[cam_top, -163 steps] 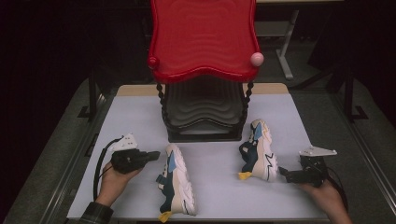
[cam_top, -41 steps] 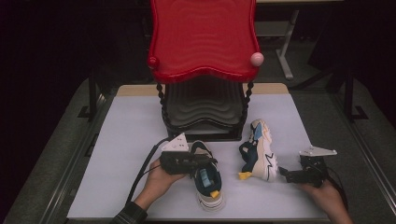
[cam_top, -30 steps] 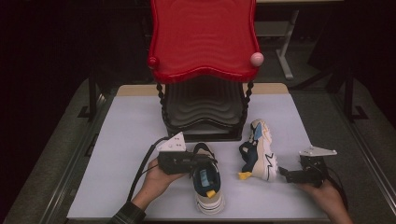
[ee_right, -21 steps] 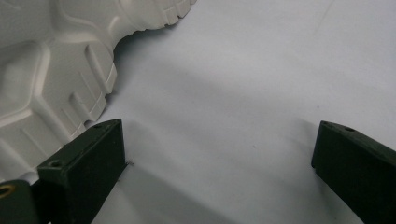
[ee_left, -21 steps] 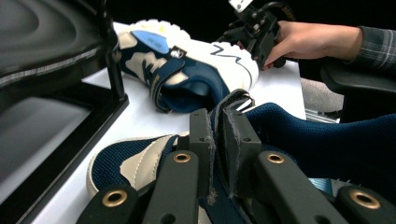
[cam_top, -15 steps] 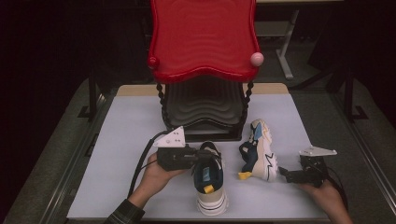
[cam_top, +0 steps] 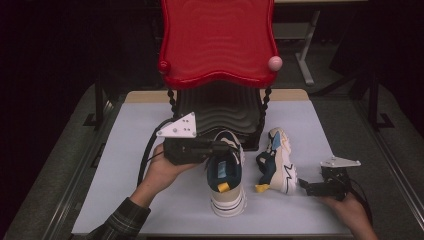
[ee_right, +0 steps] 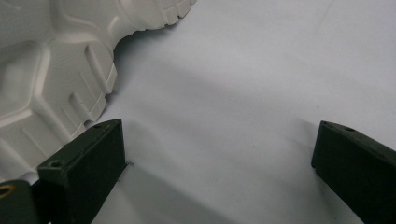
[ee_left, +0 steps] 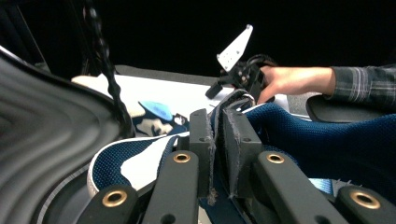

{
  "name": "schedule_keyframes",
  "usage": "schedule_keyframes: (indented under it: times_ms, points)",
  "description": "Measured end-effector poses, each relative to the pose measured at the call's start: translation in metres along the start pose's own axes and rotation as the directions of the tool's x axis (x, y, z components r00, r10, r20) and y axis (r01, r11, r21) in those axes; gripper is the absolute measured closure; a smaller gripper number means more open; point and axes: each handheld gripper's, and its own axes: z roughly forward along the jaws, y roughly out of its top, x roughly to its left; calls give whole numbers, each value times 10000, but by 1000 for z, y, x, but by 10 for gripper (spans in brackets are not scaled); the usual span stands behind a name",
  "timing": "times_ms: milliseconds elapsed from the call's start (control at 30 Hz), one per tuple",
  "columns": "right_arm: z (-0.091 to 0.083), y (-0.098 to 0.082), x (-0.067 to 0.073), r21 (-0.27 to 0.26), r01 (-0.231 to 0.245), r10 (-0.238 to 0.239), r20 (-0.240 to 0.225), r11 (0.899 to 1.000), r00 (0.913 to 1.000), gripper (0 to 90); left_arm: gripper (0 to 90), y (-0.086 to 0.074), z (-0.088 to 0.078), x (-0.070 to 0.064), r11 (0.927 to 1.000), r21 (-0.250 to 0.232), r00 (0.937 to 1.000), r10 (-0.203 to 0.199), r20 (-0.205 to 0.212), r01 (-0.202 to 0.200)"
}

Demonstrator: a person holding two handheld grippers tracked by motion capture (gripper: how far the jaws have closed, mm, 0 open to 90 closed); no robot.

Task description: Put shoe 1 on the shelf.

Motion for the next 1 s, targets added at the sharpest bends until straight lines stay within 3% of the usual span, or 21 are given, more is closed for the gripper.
schedule_keyframes:
  times_ms: [500, 1000]
  points:
    - [0, 0, 0, 1, -16, 16, -7, 10000, 10000, 21, 826, 56, -29, 8, 9963, -379, 9969, 763, -179, -770]
    - [0, 0, 0, -6, -39, 39, 8, 10000, 10000, 21, 831, 117, -66, 13, 9855, -713, 9873, 1502, -515, -1536]
